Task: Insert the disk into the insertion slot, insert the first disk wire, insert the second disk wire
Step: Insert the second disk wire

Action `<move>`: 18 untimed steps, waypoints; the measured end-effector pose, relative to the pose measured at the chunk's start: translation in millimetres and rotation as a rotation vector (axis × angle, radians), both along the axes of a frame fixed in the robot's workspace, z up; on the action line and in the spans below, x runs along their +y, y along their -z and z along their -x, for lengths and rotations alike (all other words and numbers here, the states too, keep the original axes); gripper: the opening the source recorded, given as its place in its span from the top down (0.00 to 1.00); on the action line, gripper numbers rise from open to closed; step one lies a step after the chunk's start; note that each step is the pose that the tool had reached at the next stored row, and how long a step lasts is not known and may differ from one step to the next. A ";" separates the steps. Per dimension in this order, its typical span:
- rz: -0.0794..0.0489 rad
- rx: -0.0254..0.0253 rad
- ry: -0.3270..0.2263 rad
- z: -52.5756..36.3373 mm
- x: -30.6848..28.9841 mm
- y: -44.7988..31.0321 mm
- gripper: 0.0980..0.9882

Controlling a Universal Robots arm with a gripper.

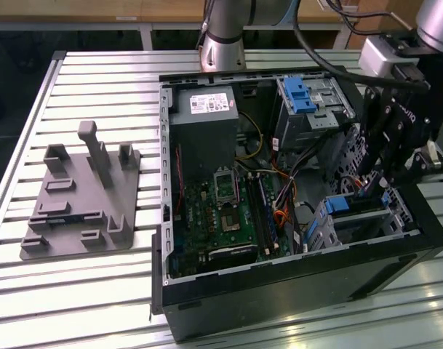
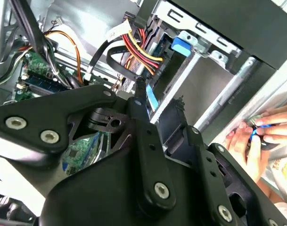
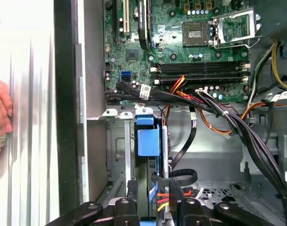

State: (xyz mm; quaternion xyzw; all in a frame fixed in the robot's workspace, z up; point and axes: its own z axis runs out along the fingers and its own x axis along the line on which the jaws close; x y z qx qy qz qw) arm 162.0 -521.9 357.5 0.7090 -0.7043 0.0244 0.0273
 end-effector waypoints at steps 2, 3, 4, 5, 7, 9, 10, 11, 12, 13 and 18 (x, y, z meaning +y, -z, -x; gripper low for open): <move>0.000 -0.0005 0.000 0.0 0.0 -7.8 0.67; 0.000 -0.0008 0.000 0.0 0.0 -12.5 0.67; 0.000 -0.0012 0.000 0.0 0.0 -16.4 0.67; 0.000 -0.0018 0.000 0.0 0.0 -20.2 0.67; 0.000 -0.0036 0.000 0.0 0.1 -27.4 0.67; 0.000 -0.0061 0.000 0.0 0.2 -34.7 0.67; 0.000 -0.0078 0.000 0.1 0.3 -36.8 0.67; 0.001 -0.0088 0.000 0.4 0.8 -37.3 0.67; 0.002 -0.0090 0.000 0.7 1.3 -37.4 0.69; 0.004 -0.0091 0.000 0.7 1.7 -37.5 0.69; 0.007 -0.0091 0.000 1.0 2.2 -37.5 0.90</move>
